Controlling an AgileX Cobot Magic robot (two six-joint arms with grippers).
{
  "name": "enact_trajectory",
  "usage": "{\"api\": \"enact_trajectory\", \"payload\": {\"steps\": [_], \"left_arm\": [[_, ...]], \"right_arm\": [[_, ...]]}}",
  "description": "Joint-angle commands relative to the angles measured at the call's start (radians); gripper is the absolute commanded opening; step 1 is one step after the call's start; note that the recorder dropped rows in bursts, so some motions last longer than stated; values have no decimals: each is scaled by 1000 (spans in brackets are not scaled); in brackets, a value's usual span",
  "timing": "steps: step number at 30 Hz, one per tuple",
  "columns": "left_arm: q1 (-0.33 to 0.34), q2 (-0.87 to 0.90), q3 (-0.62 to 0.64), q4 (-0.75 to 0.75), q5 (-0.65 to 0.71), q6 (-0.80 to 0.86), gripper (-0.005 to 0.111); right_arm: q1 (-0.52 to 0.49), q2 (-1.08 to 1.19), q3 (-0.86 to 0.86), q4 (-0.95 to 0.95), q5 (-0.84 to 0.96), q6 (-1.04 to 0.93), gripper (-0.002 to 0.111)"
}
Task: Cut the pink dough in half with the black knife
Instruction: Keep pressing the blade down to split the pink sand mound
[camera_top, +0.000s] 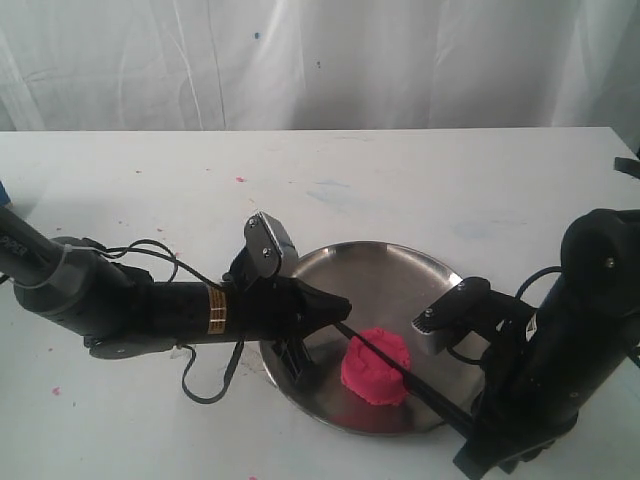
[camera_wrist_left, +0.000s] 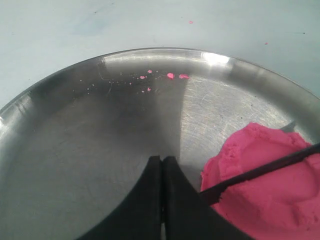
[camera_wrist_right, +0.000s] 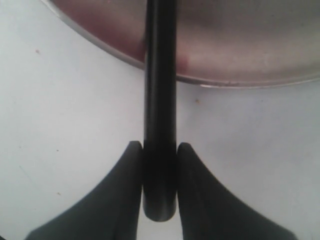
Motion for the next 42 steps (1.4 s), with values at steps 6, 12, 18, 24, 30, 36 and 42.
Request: {"api": "enact_trajectory", "payload": {"steps": [6, 12, 18, 24, 30, 36, 42], "left_arm": [[-1, 4, -2, 36, 8, -13, 0], [-1, 4, -2, 61, 100, -13, 0], [-1, 4, -2, 61, 101, -17, 0], [-1, 4, -2, 61, 109, -27, 0], [-1, 4, -2, 61, 130, -33, 0], [-1, 6, -2, 61, 154, -33, 0], [-1, 6, -2, 61, 154, -33, 0]], "right_arm": [[1, 32, 2, 1, 5, 7, 0], [1, 48, 2, 1, 7, 7, 0], [1, 48, 2, 1, 7, 7, 0], [1, 48, 2, 1, 7, 7, 0], [1, 48, 2, 1, 7, 7, 0], [1, 48, 2, 1, 5, 7, 0], [1, 48, 2, 1, 5, 7, 0]]}}
